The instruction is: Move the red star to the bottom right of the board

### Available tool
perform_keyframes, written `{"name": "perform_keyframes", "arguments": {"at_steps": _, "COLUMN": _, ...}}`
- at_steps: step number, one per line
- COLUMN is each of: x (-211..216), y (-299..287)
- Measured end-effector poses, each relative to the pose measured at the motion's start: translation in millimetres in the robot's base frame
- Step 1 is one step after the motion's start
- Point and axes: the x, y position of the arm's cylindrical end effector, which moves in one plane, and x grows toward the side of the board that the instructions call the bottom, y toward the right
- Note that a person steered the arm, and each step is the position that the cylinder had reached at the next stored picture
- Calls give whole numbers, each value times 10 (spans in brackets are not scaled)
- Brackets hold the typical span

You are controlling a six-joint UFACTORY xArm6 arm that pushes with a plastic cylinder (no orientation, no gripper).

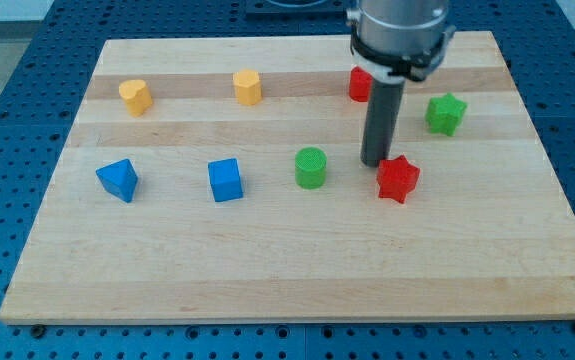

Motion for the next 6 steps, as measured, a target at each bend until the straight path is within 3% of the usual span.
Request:
{"name": "perform_keyframes", "arguments": {"at_steps": 2, "x": 615, "y": 569}}
{"name": "perform_keyframes", "arguments": {"at_steps": 4, "x": 594, "y": 553}}
{"name": "perform_keyframes", "arguments": {"at_steps": 6, "x": 855, "y": 1062}}
